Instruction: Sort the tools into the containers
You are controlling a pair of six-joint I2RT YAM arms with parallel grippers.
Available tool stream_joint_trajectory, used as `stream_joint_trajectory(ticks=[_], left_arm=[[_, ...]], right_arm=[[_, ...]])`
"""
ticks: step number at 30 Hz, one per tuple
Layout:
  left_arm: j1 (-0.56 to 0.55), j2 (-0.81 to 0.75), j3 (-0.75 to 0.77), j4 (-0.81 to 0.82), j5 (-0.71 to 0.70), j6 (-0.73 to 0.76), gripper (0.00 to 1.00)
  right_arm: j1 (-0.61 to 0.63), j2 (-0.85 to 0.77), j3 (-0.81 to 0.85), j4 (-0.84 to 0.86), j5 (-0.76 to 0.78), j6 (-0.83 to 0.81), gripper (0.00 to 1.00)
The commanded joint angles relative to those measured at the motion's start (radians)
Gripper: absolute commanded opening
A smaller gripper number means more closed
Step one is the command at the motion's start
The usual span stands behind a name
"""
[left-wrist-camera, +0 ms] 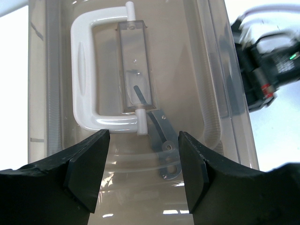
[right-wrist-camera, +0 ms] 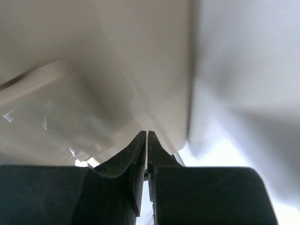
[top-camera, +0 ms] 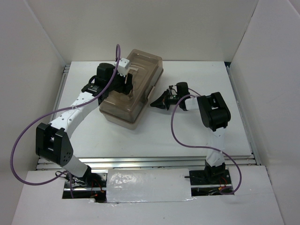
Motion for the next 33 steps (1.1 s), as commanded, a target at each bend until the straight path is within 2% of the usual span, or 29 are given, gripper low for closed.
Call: stream_joint_trajectory(ticks=[1, 2, 5, 8, 9, 10, 11, 12, 14, 18, 20, 22, 24, 27, 33], left_arm=[[0.005, 0.059, 0.027, -0.225, 0.09, 0.023, 0.75], [0.026, 0.054, 0.081, -0.231, 0.093, 0.023, 0.76], [0.071, 0.038, 0.185, -0.254, 0.119, 0.021, 0.8], [0.091, 0.027, 0.312, -0.314, 0.098, 0.069, 0.86], [0.097, 0.024, 0.345, -0.361, 0.092, 0.075, 0.88], [0.114, 0.015, 0.371, -0.381, 0.101, 0.078, 0.89], [0.121, 0.002, 0.405, -0.397, 0.101, 0.08, 0.99], [0.129, -0.033, 0.406, -0.405, 0.084, 0.078, 0.99], [0.161, -0.082, 0.367, -0.399, 0.108, 0.093, 0.99], [0.197, -0.232, 0.197, -0.345, 0.058, 0.1, 0.99], [0.221, -0.307, 0.098, -0.337, 0.009, 0.115, 0.99], [0.261, -0.381, -0.019, -0.328, -0.022, 0.107, 0.99], [0.29, -0.448, -0.098, -0.331, -0.017, 0.11, 0.99], [0.345, -0.548, -0.3, -0.304, -0.032, 0.112, 0.99], [0.413, -0.693, -0.465, -0.245, -0.069, 0.126, 0.99]], right_arm=[[-0.016, -0.2, 0.069, -0.207, 0.014, -0.187, 0.12], [-0.019, -0.227, 0.106, -0.315, 0.029, -0.274, 0.13], [-0.02, -0.331, 0.204, -0.498, 0.095, -0.453, 0.17], [-0.018, -0.409, 0.305, -0.792, 0.194, -0.628, 0.27], [-0.021, -0.443, 0.329, -0.854, 0.228, -0.678, 0.33], [-0.027, -0.46, 0.361, -0.903, 0.286, -0.762, 0.36], [-0.041, -0.506, 0.362, -0.975, 0.311, -0.795, 0.5], [-0.052, -0.529, 0.356, -0.998, 0.361, -0.822, 0.58], [-0.078, -0.579, 0.324, -1.061, 0.392, -0.908, 0.72], [-0.151, -0.754, 0.238, -1.123, 0.477, -1.009, 0.88], [-0.199, -0.87, 0.15, -1.117, 0.538, -1.059, 1.0], [-0.232, -0.944, 0.05, -1.1, 0.63, -1.11, 1.0], [-0.254, -1.049, -0.051, -1.091, 0.673, -1.141, 1.0], [-0.326, -1.228, -0.191, -1.036, 0.736, -1.2, 1.0], [-0.375, -1.405, -0.372, -0.98, 0.772, -1.235, 1.0]])
